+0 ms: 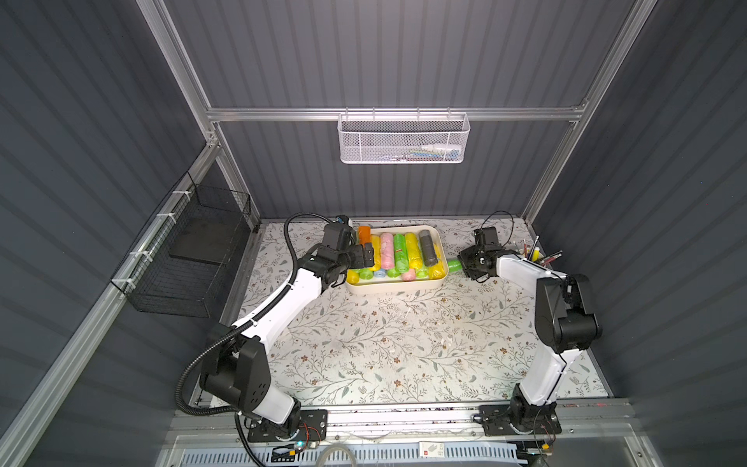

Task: Put the roll of trash bags into the storage box
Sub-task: Pick up the roll of trash bags from the center of the board, then place the roll of trash bags in the storage box.

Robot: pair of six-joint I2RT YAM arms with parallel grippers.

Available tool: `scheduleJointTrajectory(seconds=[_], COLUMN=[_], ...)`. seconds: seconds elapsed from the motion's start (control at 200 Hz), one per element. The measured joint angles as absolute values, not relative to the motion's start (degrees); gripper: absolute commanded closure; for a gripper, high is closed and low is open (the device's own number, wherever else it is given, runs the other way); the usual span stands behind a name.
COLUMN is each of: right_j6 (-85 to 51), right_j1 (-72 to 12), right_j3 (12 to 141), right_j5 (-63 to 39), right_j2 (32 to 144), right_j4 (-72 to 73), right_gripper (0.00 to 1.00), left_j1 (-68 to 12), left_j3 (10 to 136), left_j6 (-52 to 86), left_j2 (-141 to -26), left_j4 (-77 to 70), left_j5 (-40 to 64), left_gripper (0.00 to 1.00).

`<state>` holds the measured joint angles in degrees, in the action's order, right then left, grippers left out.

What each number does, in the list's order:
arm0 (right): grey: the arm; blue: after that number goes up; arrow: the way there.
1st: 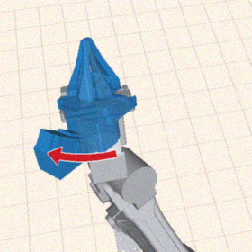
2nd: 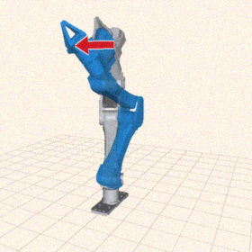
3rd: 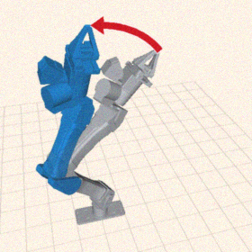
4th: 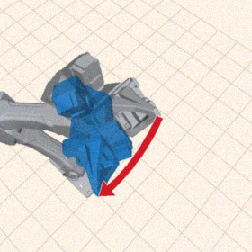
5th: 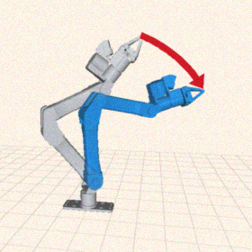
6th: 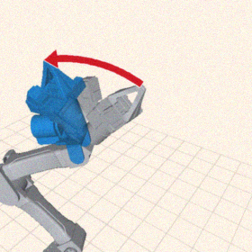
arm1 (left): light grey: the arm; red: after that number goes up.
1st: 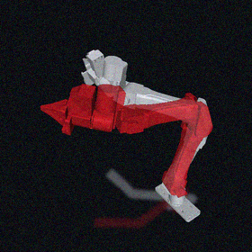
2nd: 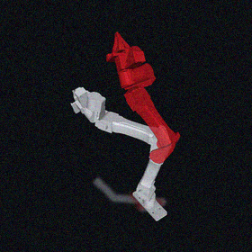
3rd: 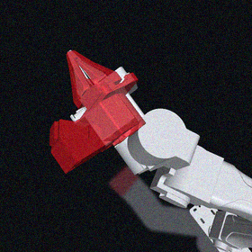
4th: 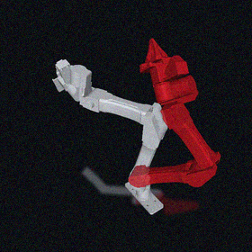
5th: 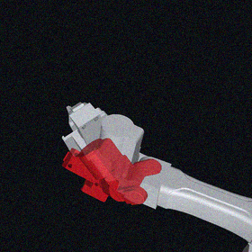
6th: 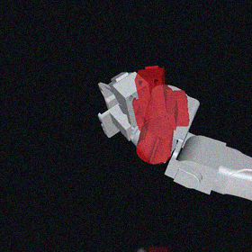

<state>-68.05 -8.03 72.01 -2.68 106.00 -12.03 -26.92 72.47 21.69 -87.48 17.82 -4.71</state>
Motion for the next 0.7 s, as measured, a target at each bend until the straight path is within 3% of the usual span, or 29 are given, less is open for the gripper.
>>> scheduleJointTrajectory(seconds=[0.35, 0.7], right_j6=[-53.2, -36.7], right_j1=[-10.9, -17.3], right_j3=[87.1, 118.0], right_j5=[1.2, 1.2], right_j2=[106.4, 122.1], right_j4=[-26.6, -47.4], right_gripper=[0.61, 0.60], left_j1=[-26.9, -26.9], left_j3=[72.4, 72.4], left_j6=[21.7, 21.7], left_j2=[-87.5, -87.5], left_j4=[17.3, 16.8], left_j5=[-4.7, -4.8], left_gripper=[0.00, 0.00])
